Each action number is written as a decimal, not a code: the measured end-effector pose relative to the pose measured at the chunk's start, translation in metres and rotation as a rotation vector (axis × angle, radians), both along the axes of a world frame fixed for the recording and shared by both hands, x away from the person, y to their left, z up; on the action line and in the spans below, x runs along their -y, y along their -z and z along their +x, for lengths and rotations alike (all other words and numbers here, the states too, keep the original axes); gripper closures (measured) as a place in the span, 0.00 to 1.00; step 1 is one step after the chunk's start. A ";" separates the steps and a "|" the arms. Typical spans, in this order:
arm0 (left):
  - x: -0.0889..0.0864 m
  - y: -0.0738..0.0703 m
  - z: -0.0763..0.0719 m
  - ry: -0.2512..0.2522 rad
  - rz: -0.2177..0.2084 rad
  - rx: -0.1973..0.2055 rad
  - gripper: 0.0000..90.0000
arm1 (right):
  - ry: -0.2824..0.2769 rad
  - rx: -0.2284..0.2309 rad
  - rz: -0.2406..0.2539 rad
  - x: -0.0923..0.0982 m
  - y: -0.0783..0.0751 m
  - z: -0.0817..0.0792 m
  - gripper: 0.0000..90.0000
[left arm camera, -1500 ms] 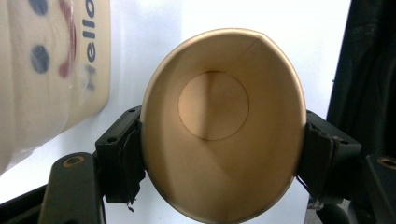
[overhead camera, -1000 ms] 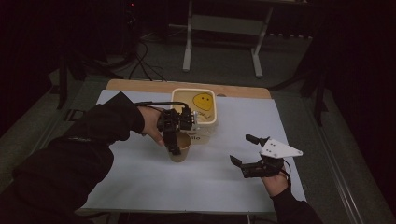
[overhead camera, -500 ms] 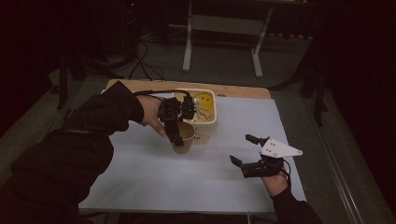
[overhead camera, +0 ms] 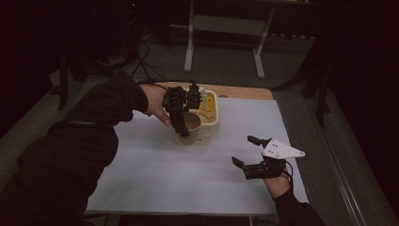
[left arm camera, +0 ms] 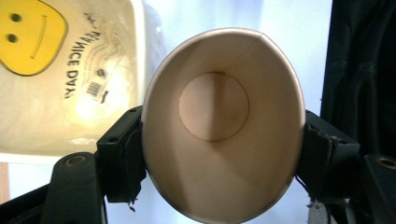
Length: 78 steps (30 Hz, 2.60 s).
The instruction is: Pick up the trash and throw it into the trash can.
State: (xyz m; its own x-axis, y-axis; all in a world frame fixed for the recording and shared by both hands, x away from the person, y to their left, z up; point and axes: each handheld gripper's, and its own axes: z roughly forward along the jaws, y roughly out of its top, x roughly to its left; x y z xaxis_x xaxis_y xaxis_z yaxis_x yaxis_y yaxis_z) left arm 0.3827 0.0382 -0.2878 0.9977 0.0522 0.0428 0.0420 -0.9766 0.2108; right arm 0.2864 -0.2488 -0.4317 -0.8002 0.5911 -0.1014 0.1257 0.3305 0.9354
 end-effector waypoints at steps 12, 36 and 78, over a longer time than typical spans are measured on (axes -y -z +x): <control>0.009 -0.023 0.015 0.000 0.003 0.028 0.31 | -0.002 -0.006 0.004 0.000 0.000 0.000 0.10; 0.012 -0.040 0.055 -0.021 0.018 0.075 0.32 | -0.006 -0.013 0.003 0.000 0.001 0.001 0.10; 0.020 -0.026 0.107 -0.061 0.009 0.097 0.30 | -0.018 -0.023 0.002 0.000 0.002 0.001 0.11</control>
State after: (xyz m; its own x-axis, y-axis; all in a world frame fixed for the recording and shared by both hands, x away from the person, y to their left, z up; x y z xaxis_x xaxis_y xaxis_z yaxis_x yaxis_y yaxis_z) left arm 0.4899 0.0184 -0.2616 0.9837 0.1122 0.1402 0.0815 -0.9747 0.2079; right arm 0.2879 -0.2490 -0.4338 -0.8125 0.5771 -0.0822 0.1410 0.3314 0.9329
